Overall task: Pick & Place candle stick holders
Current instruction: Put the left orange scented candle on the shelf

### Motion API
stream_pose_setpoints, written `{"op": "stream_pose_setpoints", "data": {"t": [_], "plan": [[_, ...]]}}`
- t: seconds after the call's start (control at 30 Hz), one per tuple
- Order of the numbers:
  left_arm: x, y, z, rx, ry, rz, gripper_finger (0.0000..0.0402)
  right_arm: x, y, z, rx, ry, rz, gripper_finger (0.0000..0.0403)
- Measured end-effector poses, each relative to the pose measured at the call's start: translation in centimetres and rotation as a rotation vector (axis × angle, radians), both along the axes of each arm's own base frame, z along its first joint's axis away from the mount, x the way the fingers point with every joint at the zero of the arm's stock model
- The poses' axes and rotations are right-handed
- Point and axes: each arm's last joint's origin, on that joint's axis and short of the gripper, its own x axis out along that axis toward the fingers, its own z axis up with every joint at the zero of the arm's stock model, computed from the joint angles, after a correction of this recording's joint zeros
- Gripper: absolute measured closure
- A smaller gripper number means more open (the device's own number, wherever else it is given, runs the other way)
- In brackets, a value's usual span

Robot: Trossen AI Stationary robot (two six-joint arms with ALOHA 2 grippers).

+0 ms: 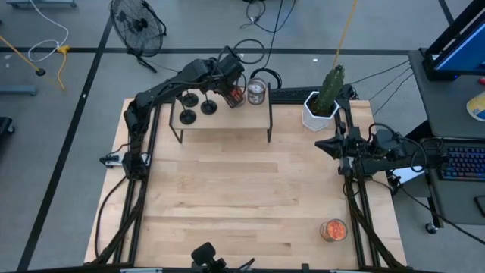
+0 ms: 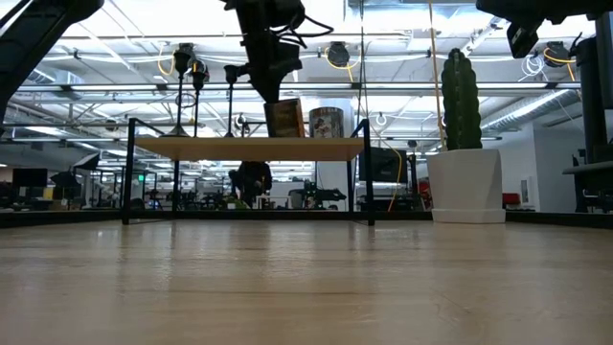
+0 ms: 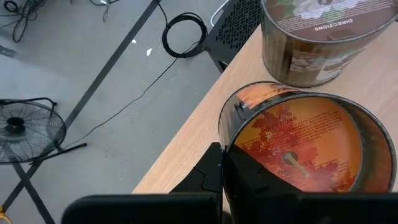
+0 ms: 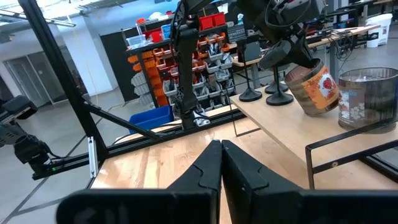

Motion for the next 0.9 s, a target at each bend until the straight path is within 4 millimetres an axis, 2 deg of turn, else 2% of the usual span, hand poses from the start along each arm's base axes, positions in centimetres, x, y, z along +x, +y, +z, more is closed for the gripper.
{"op": "stream_pose_setpoints", "data": {"t": [0.2, 0.53, 0.77, 0.9], "plan": [[0.0, 0.0, 0.1, 0.010, 0.008, -0.018, 0.0382, 0.0, 0.0, 0.0, 0.000, -0.001, 0.001, 0.0399], [0.1, 0.1, 0.2, 0.028, 0.003, -0.039, 0.0382, 0.0, 0.0, 0.0, 0.000, 0.000, 0.003, 0.0399], [0.1, 0.2, 0.3, 0.057, 0.009, -0.022, 0.0357, 0.0, 0.0, 0.0, 0.000, -0.001, 0.003, 0.0399], [-0.1, 0.0, 1.3, 0.084, -0.038, -0.021, 0.0340, 0.0, 0.0, 0.0, 0.000, 0.000, 0.004, 0.0399]]}}
